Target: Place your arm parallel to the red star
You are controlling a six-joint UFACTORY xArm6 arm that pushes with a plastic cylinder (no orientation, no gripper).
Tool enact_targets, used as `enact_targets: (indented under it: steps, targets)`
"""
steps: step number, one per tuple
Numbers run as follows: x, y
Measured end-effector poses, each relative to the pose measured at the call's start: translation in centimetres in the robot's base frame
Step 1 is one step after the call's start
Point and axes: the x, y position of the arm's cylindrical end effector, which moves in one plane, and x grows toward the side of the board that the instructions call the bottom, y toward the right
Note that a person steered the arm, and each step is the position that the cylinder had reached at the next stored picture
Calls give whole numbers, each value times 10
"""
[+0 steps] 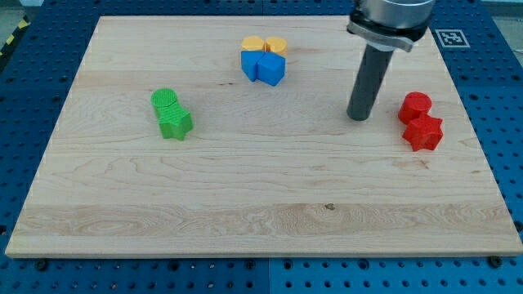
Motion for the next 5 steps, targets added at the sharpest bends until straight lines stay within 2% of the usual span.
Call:
enact_targets:
  steps: [2, 5]
  targets:
    - [0, -3]
    - [13, -66]
